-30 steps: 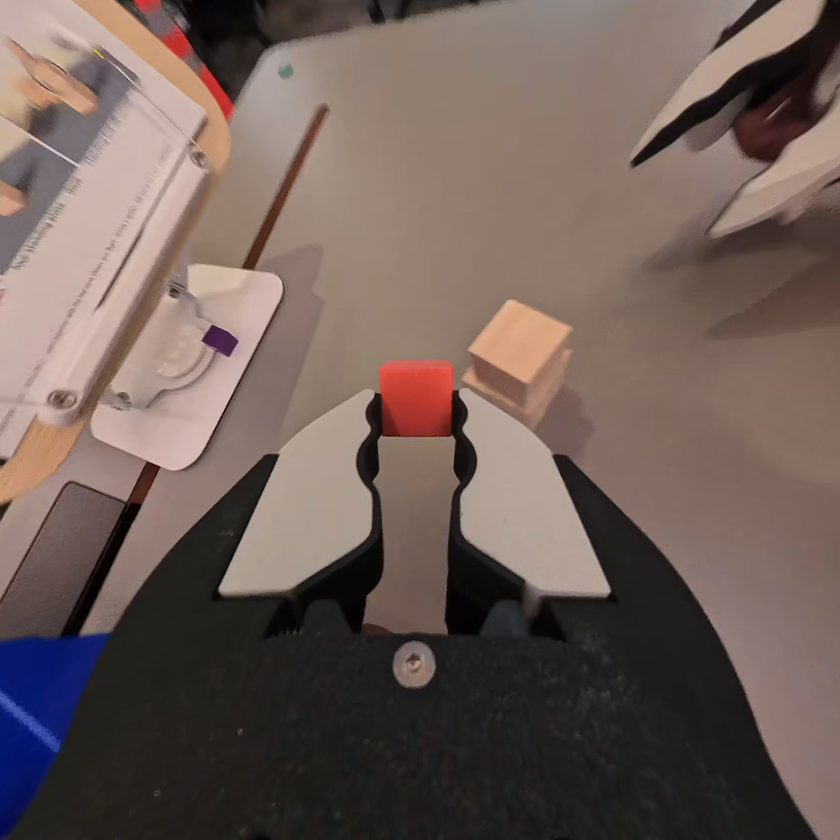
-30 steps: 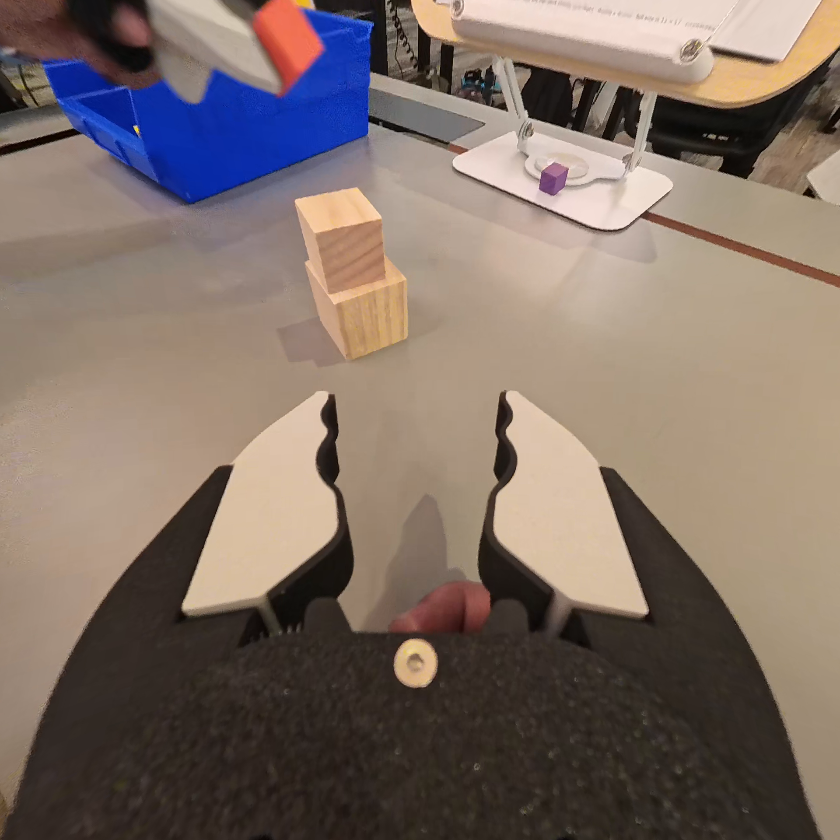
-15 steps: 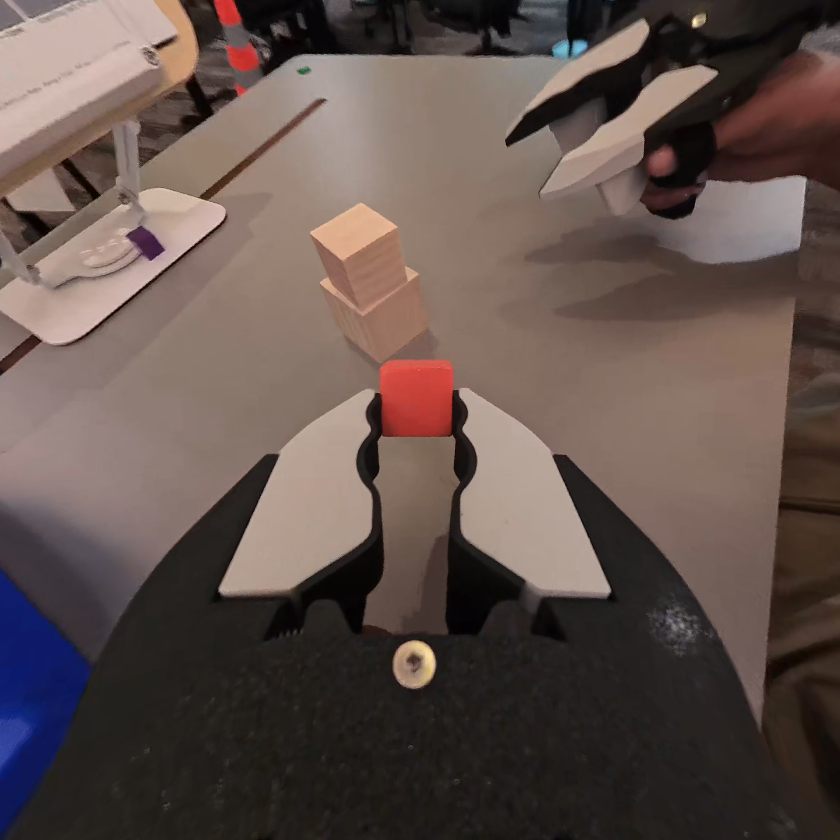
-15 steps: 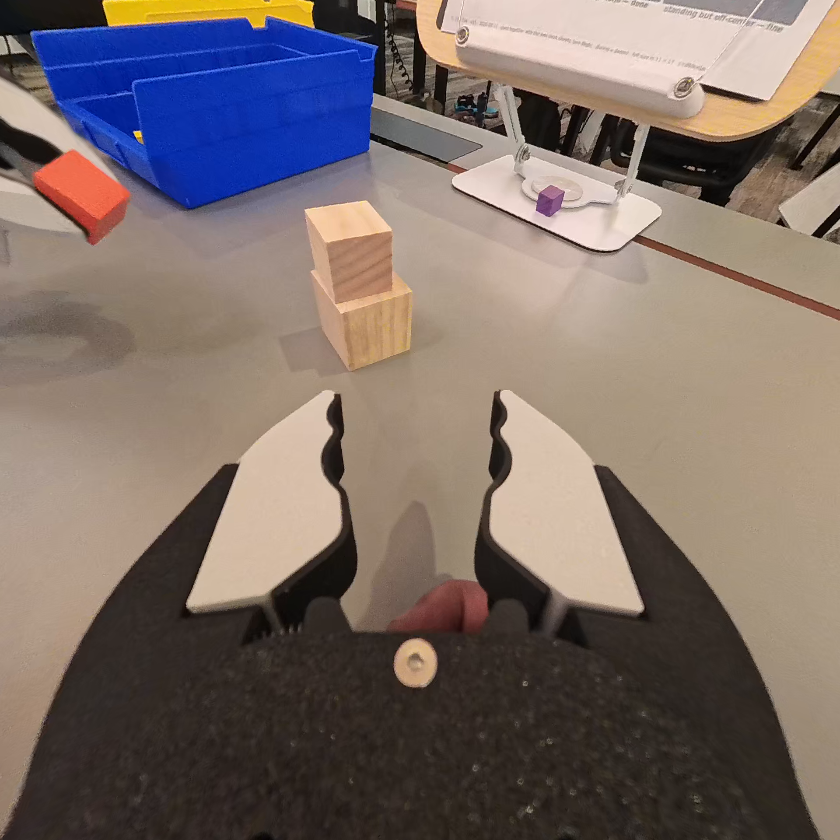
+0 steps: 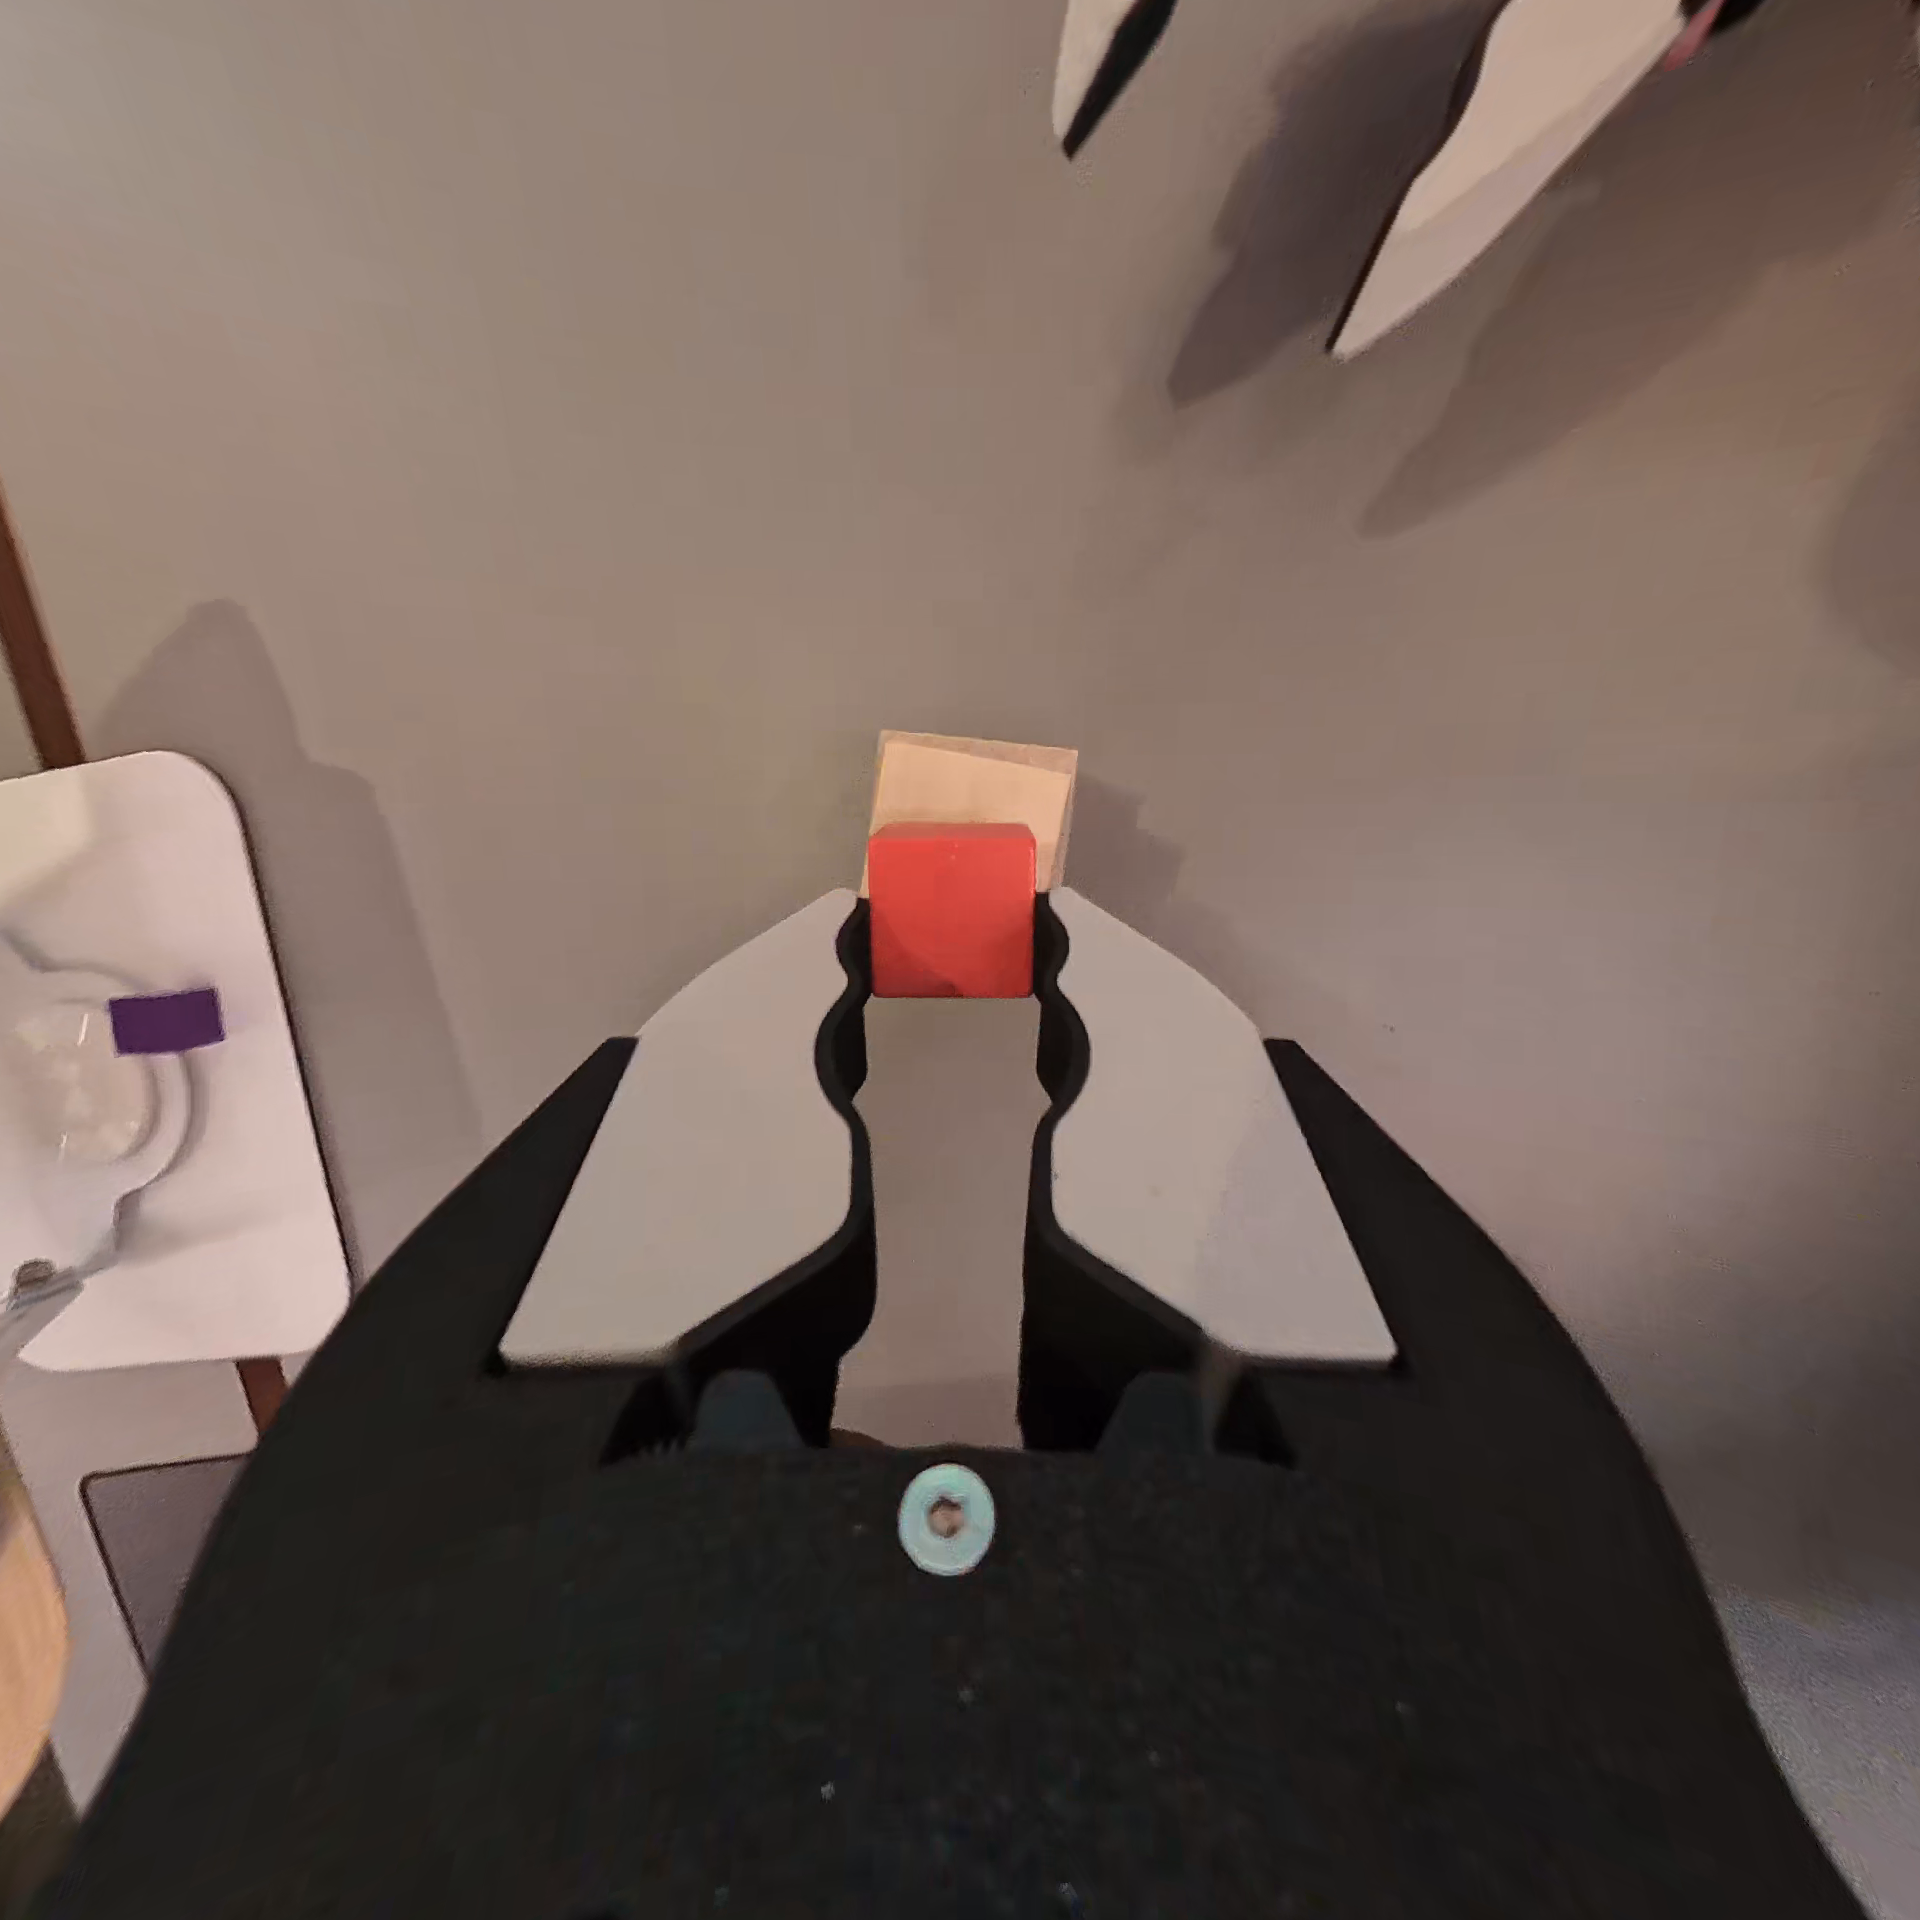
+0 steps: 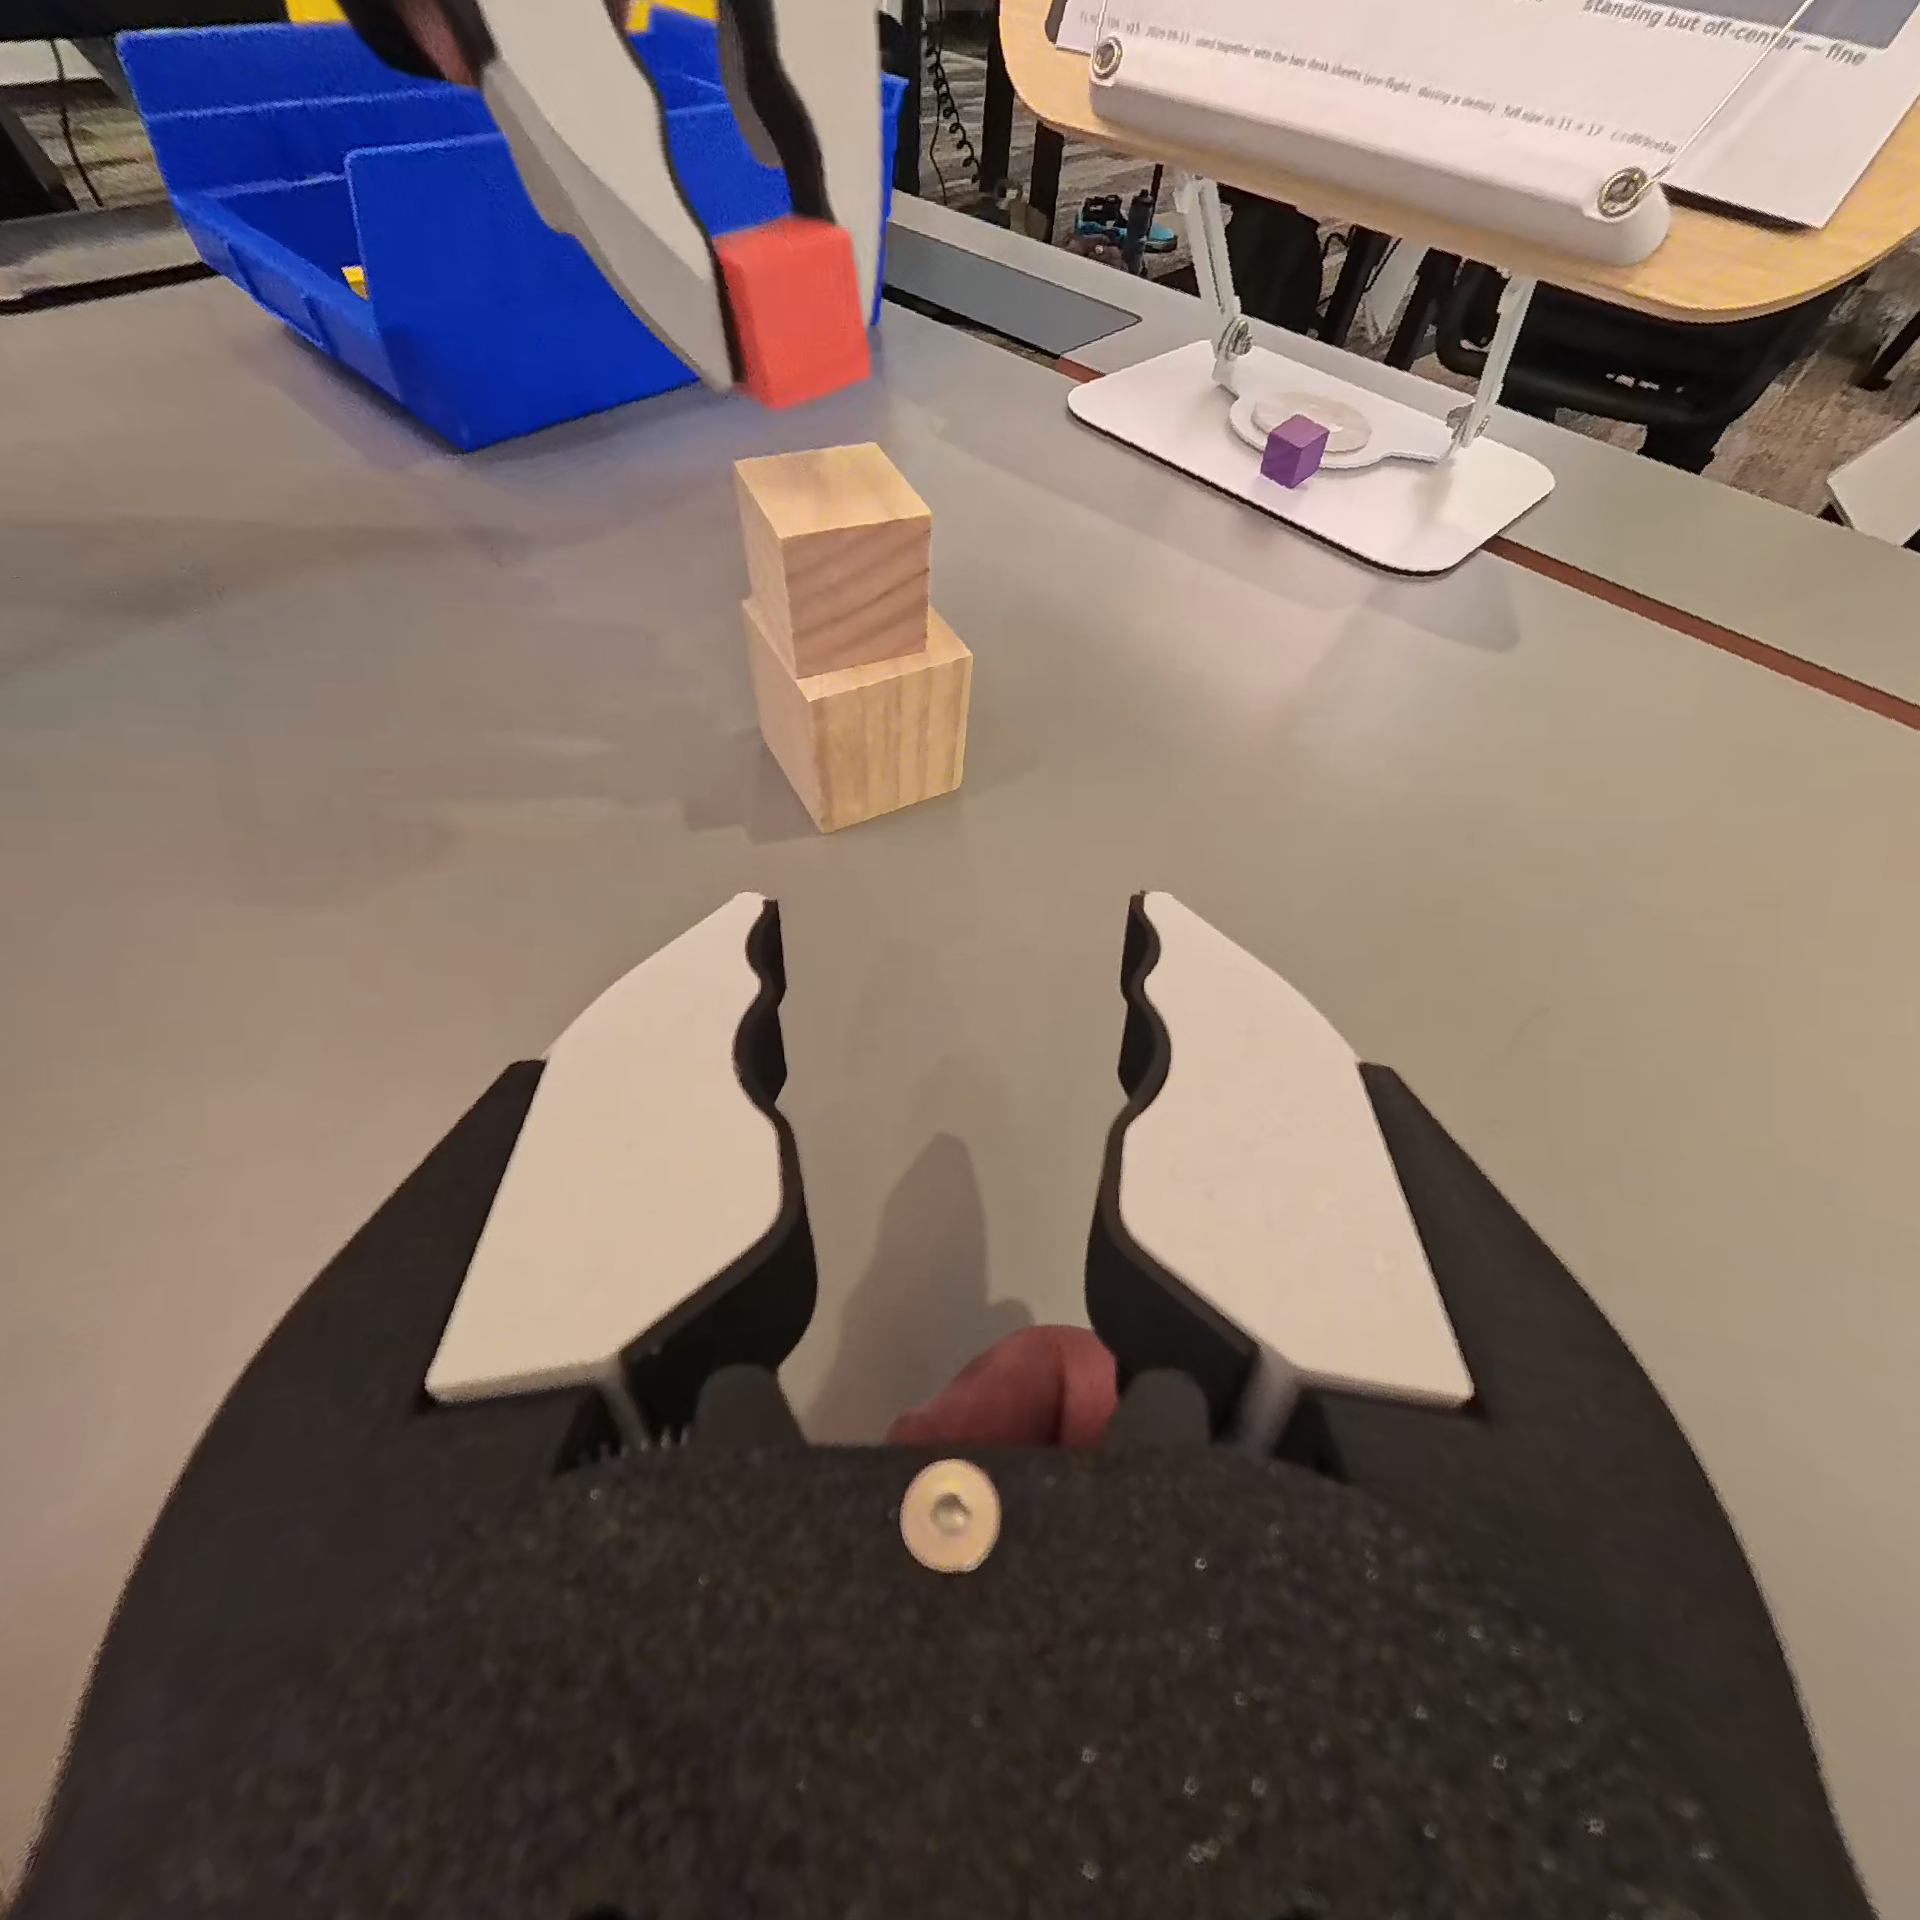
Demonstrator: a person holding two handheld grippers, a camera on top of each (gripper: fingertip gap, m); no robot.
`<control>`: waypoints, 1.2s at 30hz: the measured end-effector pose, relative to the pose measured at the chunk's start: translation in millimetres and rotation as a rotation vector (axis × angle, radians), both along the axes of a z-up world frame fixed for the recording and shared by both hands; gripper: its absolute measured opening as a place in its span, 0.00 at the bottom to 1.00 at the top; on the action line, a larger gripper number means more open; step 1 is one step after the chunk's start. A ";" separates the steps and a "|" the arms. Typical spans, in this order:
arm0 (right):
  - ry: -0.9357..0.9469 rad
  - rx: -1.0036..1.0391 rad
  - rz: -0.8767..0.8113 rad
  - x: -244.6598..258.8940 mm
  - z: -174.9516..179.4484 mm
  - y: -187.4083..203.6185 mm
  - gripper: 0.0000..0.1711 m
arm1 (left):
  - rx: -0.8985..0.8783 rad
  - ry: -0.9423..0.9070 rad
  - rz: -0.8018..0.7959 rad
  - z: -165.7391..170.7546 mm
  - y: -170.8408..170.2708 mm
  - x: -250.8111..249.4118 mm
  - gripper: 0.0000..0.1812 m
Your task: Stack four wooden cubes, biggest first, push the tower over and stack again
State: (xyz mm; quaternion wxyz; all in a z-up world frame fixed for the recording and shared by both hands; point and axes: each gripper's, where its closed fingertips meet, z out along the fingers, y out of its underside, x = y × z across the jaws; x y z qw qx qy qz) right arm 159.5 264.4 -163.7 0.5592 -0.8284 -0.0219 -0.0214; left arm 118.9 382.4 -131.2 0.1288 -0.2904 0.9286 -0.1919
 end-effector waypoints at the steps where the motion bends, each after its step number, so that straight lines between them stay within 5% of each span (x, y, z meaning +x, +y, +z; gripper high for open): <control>1: 0.002 0.000 0.003 -0.7 0.0 0.3 0.37 | 0.012 0.031 -0.016 -3.7 0.3 2.4 0.16; 17: 0.010 -0.028 0.009 0.2 -9.0 1.4 0.37 | 0.008 0.162 -0.139 -19.3 -3.6 5.6 0.16; 20: 0.011 -0.029 0.005 2.0 -9.3 0.8 0.37 | 0.018 0.182 -0.110 -23.5 -2.1 6.7 0.31; 26: 0.012 -0.021 -0.015 7.4 -6.2 -1.5 0.37 | -0.058 0.097 -0.040 -1.9 -1.4 1.2 0.37; 28: 0.011 -0.022 -0.029 10.6 -5.0 -3.1 0.37 | -0.157 -0.068 0.054 23.1 -1.4 0.1 0.36; 32: 0.034 -0.030 -0.092 23.6 -5.9 -4.8 0.36 | -0.358 -0.500 0.500 51.6 24.8 -18.1 0.36; 36: 0.085 0.002 -0.157 37.0 -1.6 7.4 0.36 | -0.407 -0.790 0.940 16.2 55.1 -78.1 0.34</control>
